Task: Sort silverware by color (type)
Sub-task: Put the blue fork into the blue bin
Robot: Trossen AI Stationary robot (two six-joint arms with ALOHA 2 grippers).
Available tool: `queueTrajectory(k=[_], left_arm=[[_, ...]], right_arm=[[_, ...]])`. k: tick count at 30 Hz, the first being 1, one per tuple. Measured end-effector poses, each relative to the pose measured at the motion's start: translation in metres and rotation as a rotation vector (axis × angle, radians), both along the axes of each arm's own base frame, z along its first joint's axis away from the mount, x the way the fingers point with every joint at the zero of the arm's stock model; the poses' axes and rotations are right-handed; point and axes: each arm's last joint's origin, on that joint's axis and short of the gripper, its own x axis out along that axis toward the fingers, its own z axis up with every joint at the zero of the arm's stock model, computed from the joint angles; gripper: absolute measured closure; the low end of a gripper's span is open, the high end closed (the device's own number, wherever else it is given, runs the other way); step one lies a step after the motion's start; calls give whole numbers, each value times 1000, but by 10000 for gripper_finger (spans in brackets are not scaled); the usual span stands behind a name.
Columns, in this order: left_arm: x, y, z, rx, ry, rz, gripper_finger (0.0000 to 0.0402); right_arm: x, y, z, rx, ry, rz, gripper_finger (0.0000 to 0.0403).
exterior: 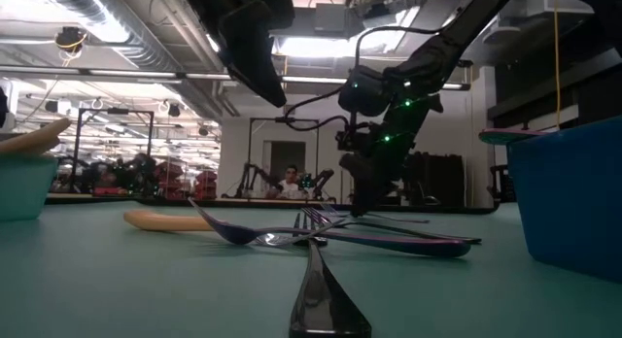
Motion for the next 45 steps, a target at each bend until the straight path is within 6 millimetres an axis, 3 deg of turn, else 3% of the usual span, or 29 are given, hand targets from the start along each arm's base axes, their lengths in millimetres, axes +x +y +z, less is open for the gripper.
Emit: queueTrajectory(k=[17,27,33,45], left_arm=[[0,0,0,0,0,1,330],[0,0,0,-1,0,1,331],[0,0,0,-1,0,2,330],[0,-2,0,-4,0,-4,331]], right_arm=[[1,2,-1,51,-14,31,307],[2,1,-4,35,-2,24,396],[2,1,-4,40,-4,27,382],[2,1,-5,25,8,69,400]])
